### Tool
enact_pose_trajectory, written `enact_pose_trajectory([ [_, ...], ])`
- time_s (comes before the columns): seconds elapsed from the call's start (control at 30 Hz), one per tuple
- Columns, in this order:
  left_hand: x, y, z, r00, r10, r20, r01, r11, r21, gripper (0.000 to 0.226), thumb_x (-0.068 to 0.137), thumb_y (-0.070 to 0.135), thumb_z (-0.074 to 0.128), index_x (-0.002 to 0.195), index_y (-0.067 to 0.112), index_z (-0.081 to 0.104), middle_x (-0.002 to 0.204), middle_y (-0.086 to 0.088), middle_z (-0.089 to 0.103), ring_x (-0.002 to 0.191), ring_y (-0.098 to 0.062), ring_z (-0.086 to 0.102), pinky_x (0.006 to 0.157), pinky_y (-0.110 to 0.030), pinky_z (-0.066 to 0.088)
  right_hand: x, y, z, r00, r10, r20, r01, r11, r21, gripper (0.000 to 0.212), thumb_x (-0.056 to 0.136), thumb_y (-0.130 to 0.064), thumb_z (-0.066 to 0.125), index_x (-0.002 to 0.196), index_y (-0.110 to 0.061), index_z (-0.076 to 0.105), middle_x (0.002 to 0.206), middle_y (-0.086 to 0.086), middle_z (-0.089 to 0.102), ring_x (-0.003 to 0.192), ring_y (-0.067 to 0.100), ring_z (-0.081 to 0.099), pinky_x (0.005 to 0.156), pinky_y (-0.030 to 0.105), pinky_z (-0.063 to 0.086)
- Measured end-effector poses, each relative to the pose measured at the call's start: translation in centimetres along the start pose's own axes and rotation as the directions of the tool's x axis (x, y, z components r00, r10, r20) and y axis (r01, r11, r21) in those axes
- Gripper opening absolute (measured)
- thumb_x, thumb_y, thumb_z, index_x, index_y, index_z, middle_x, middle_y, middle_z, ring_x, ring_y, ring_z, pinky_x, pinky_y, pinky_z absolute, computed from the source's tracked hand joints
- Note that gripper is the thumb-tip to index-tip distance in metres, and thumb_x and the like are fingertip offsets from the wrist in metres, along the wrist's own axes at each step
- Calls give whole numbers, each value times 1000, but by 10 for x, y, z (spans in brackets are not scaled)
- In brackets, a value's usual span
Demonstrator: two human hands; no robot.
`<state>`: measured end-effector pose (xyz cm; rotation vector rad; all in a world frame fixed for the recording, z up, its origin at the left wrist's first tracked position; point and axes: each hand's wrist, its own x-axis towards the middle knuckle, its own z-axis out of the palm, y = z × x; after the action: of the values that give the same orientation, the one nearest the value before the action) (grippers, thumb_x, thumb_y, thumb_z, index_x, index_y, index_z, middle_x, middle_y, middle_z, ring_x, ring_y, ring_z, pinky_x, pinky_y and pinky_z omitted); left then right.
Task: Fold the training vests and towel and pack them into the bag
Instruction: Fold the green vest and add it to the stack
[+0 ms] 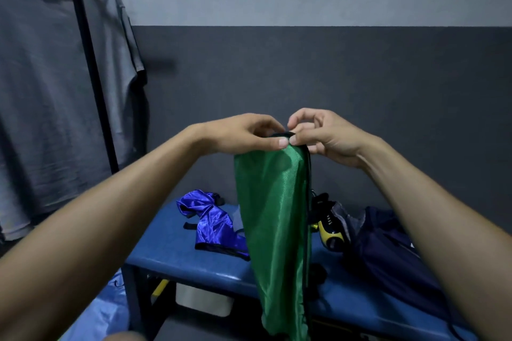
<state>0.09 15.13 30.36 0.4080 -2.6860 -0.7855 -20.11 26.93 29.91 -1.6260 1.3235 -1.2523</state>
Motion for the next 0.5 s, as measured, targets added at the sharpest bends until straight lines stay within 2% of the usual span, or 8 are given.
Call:
enact_pose_trajectory([
  [0.07, 6, -4, 1, 998, 29, 56, -25, 997, -69, 34, 97, 48, 64, 111, 18, 70, 103, 11, 71, 97, -5, 64, 94, -30, 47, 0, 1, 1, 1000, 13, 10, -13, 1000, -20, 29, 90, 11, 64, 97, -16, 57, 77, -4, 67, 75, 7, 66, 68, 18, 52],
  [0.13, 10, -8, 2, 997, 49, 62, -44, 995, -86, 31, 99, 43, 62, 96, 13, 70, 88, 5, 64, 85, -9, 55, 84, -31, 42, 0, 6, -2, 1000, 18, 4, -18, 1000, -12, 29, 90, 11, 64, 97, -16, 56, 75, -4, 65, 74, 6, 65, 68, 19, 53],
  [0.23, 12, -6, 5, 998, 59, 11, -58, 995, -81, 34, 99, 40, 63, 91, 7, 67, 79, 0, 57, 76, -13, 49, 71, -32, 38, -3, 12, -4, 1000, 19, -15, -19, 1000, 11, 29, 90, 11, 65, 98, -15, 55, 75, -5, 64, 76, 8, 66, 74, 22, 54],
  [0.27, 12, -3, 5, 997, 70, -21, -71, 997, -21, 34, 99, 41, 64, 90, 9, 67, 77, 1, 57, 73, -13, 48, 69, -32, 37, -4, 15, -3, 999, 22, -24, -22, 1000, 5, 29, 90, 11, 65, 99, -15, 55, 74, -5, 65, 77, 9, 66, 75, 23, 54],
  [0.33, 15, 3, 2, 987, 133, -90, -106, 961, 254, 27, 99, 43, 64, 85, 20, 67, 74, 8, 59, 67, -8, 51, 66, -30, 37, -6, 25, 1, 999, 34, -32, -35, 999, -42, 28, 89, 10, 66, 103, -13, 57, 81, 0, 68, 83, 13, 67, 80, 28, 52],
  [0.4, 18, 12, -1, 970, 206, -127, -108, 837, 536, 23, 98, 45, 64, 86, 25, 64, 75, 10, 60, 71, -12, 55, 66, -32, 40, -9, 38, 7, 998, 36, -43, -40, 995, -91, 30, 89, 8, 67, 114, -7, 61, 104, 11, 75, 98, 22, 70, 88, 35, 52],
  [0.43, 18, 17, -3, 962, 235, -137, -106, 787, 608, 23, 98, 46, 63, 89, 25, 64, 79, 8, 60, 75, -16, 56, 69, -34, 43, -11, 46, 9, 998, 29, -58, -36, 994, -107, 34, 89, 8, 67, 120, -5, 62, 113, 14, 75, 103, 24, 71, 90, 34, 54],
  [0.5, 17, 25, -7, 952, 268, -148, -109, 748, 655, 21, 97, 47, 62, 92, 26, 63, 83, 9, 61, 80, -20, 56, 74, -38, 48, -17, 60, 13, 996, 19, -82, -28, 994, -106, 38, 89, 8, 67, 123, -8, 66, 115, 10, 76, 107, 21, 72, 91, 31, 57],
])
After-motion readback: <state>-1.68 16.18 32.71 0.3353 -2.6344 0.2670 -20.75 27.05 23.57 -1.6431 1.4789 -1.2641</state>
